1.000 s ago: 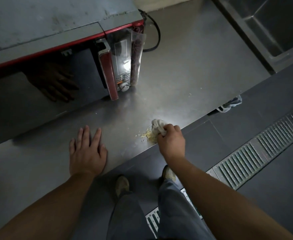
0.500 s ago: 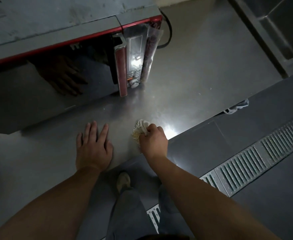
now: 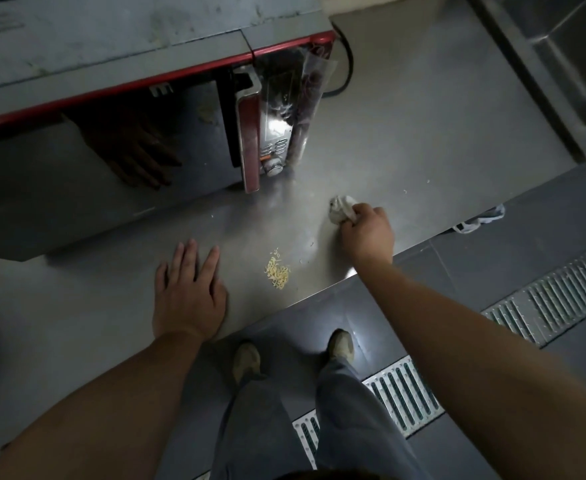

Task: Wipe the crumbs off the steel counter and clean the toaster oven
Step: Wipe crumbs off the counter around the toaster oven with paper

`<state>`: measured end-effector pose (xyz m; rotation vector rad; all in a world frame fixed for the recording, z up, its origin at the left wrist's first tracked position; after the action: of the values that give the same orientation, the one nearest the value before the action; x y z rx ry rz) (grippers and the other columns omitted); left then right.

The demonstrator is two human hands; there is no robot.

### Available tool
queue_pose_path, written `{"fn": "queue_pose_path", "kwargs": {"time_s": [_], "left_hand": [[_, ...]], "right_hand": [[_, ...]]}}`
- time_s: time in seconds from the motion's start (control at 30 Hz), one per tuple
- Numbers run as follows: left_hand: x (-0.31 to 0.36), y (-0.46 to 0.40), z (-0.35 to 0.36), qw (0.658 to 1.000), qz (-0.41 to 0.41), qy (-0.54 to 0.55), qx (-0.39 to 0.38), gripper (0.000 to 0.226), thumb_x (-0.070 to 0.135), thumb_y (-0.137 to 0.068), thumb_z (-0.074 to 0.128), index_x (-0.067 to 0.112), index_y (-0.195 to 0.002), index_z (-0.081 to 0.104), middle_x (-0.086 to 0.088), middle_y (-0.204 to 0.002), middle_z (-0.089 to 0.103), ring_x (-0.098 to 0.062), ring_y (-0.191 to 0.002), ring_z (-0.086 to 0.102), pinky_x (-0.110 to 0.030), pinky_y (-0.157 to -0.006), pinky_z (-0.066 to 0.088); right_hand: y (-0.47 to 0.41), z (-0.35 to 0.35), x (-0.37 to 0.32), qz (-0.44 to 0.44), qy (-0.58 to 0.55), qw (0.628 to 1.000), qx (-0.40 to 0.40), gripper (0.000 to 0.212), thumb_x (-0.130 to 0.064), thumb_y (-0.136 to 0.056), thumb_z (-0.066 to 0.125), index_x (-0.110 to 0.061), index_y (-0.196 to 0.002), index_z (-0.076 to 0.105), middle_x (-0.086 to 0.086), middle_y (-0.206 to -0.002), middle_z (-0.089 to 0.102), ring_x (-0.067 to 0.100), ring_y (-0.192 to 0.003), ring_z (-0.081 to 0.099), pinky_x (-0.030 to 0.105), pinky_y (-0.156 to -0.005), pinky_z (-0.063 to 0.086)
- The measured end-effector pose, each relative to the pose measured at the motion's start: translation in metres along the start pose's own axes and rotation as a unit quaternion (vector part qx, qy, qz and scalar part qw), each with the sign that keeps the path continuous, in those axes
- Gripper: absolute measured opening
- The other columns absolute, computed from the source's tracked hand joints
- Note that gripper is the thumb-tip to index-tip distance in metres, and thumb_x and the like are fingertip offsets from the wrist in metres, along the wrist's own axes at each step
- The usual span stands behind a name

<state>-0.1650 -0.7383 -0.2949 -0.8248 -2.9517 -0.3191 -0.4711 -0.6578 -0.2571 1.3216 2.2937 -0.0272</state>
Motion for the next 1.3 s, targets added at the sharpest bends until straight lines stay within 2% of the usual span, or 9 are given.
{"fn": "queue_pose_path", "kwargs": {"time_s": [0.23, 0.3, 0.4, 0.5, 0.63, 0.77, 0.97, 1.07, 1.3], "left_hand": [[0.000, -0.001, -0.001, 1.000, 0.000, -0.012, -0.010, 0.060, 0.042, -0.096, 0.027, 0.028, -0.154, 0.029, -0.011, -0.161, 0.025, -0.028, -0.149, 0.017, -0.048, -0.117, 0.016], [0.000, 0.000, -0.002, 1.000, 0.002, -0.009, -0.016, 0.060, 0.044, -0.097, 0.023, 0.028, -0.155, 0.026, -0.010, -0.161, 0.024, -0.028, -0.150, 0.015, -0.049, -0.117, 0.016], [0.001, 0.000, -0.004, 1.000, 0.003, -0.010, -0.019, 0.060, 0.045, -0.097, 0.021, 0.028, -0.155, 0.027, -0.011, -0.161, 0.024, -0.028, -0.150, 0.016, -0.050, -0.117, 0.017], [0.002, 0.000, -0.006, 1.000, 0.002, -0.017, -0.017, 0.061, 0.044, -0.096, 0.022, 0.026, -0.153, 0.031, -0.012, -0.160, 0.027, -0.029, -0.148, 0.019, -0.049, -0.116, 0.018], [0.003, 0.000, -0.005, 1.000, 0.004, -0.024, -0.019, 0.061, 0.043, -0.096, 0.021, 0.026, -0.153, 0.032, -0.014, -0.159, 0.028, -0.030, -0.148, 0.021, -0.049, -0.115, 0.017], [0.003, -0.001, -0.003, 1.000, 0.006, -0.024, -0.012, 0.061, 0.043, -0.096, 0.020, 0.024, -0.153, 0.034, -0.015, -0.158, 0.029, -0.032, -0.147, 0.022, -0.052, -0.115, 0.019], [0.001, -0.002, 0.000, 1.000, 0.007, -0.023, -0.006, 0.062, 0.042, -0.095, 0.023, 0.023, -0.152, 0.035, -0.016, -0.158, 0.029, -0.033, -0.146, 0.022, -0.052, -0.116, 0.019], [0.001, -0.002, 0.000, 1.000, 0.009, -0.027, -0.013, 0.062, 0.042, -0.095, 0.022, 0.023, -0.152, 0.033, -0.016, -0.158, 0.028, -0.033, -0.147, 0.021, -0.051, -0.116, 0.017], [0.001, -0.003, -0.002, 1.000, 0.004, -0.018, -0.021, 0.061, 0.041, -0.093, 0.026, 0.025, -0.152, 0.034, -0.015, -0.159, 0.027, -0.032, -0.147, 0.021, -0.051, -0.116, 0.018]], "right_hand": [[0.074, 0.032, -0.011, -0.114, -0.001, 0.992, -0.057, 0.031, -0.027, -0.086, 0.061, -0.017, -0.116, 0.062, 0.010, -0.107, 0.056, 0.038, -0.082, 0.061, 0.036, -0.069, 0.047], [0.080, 0.032, -0.010, -0.135, -0.011, 0.988, -0.075, 0.031, -0.030, -0.087, 0.059, -0.018, -0.116, 0.063, 0.008, -0.105, 0.058, 0.034, -0.083, 0.062, 0.034, -0.071, 0.047], [0.064, 0.016, 0.003, -0.143, -0.045, 0.988, -0.042, 0.028, -0.028, -0.086, 0.062, -0.019, -0.112, 0.068, 0.005, -0.100, 0.060, 0.032, -0.085, 0.063, 0.034, -0.073, 0.049], [0.015, -0.016, 0.030, -0.091, -0.042, 0.995, 0.026, 0.027, -0.029, -0.085, 0.061, -0.020, -0.109, 0.070, 0.008, -0.100, 0.062, 0.033, -0.089, 0.062, 0.035, -0.075, 0.049], [-0.078, -0.062, 0.079, 0.013, 0.026, 0.995, 0.092, 0.037, -0.031, -0.082, 0.048, -0.013, -0.106, 0.070, 0.017, -0.098, 0.065, 0.038, -0.090, 0.064, 0.038, -0.075, 0.050], [-0.150, -0.097, 0.117, 0.085, 0.087, 0.988, 0.097, 0.035, -0.020, -0.084, 0.047, -0.010, -0.112, 0.067, 0.023, -0.110, 0.064, 0.042, -0.102, 0.062, 0.041, -0.087, 0.049], [-0.173, -0.085, 0.106, 0.102, 0.070, 0.989, 0.087, 0.034, -0.018, -0.088, 0.049, -0.006, -0.116, 0.063, 0.023, -0.118, 0.060, 0.041, -0.108, 0.059, 0.039, -0.094, 0.046], [-0.138, -0.059, 0.075, 0.057, 0.049, 0.994, 0.085, 0.032, -0.015, -0.088, 0.049, -0.007, -0.116, 0.062, 0.021, -0.119, 0.054, 0.041, -0.105, 0.057, 0.038, -0.091, 0.044], [0.007, 0.016, 0.021, -0.138, 0.000, 0.990, 0.029, 0.026, -0.022, -0.077, 0.063, -0.012, -0.100, 0.067, 0.015, -0.095, 0.058, 0.039, -0.074, 0.059, 0.037, -0.060, 0.046]]}}
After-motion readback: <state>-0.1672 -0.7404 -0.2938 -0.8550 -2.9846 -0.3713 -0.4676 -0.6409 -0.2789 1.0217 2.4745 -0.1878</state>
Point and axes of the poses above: each hand's wrist, its own y-axis away from the middle knuckle, its own z-axis out of the palm, x = y × z, the point moved 1 cm from there along -y, towards the middle knuckle
